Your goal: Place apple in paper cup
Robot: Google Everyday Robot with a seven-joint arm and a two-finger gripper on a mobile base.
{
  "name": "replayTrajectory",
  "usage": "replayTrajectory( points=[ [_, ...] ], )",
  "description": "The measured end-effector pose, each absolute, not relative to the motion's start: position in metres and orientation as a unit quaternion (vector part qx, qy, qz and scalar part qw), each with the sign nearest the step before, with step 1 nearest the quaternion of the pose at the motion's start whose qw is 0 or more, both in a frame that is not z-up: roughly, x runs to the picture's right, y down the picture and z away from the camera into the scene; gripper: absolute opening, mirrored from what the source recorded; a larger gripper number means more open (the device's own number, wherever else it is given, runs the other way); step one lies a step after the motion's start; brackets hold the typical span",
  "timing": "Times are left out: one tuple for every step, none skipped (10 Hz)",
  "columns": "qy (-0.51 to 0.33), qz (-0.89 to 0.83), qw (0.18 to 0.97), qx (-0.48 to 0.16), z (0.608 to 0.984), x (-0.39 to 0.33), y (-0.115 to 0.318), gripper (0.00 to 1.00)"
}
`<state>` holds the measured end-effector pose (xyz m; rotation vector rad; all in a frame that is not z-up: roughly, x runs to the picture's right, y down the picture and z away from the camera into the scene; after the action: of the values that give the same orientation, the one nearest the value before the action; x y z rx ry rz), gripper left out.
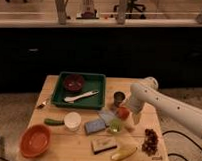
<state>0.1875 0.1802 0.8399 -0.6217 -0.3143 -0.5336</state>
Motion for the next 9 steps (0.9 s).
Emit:
replayTrajectory(
  points=[
    [-0.151,-0.259,0.905,-0.302,0.8404,0.1869,0.1805,0.72],
    [-0.150,-0.258,0.905,-0.302,0.8407,0.1874,0.1810,0.62],
    [-0.149,-0.257,0.906,-0.303,0.8414,0.1876,0.1817,0.52],
    [-0.149,-0.256,0.906,-0.302,0.8418,0.1877,0.1812,0.44],
    [-0.150,-0.254,0.907,-0.301,0.8425,0.1882,0.1816,0.32],
    [-0.151,-0.253,0.907,-0.301,0.8430,0.1884,0.1818,0.24],
    [-0.152,-0.253,0.908,-0.298,0.8439,0.1884,0.1809,0.14],
    [-0.151,-0.253,0.908,-0.298,0.8436,0.1897,0.1810,0.03],
    [-0.150,-0.254,0.908,-0.298,0.8429,0.1907,0.1805,0.00]
  ],
)
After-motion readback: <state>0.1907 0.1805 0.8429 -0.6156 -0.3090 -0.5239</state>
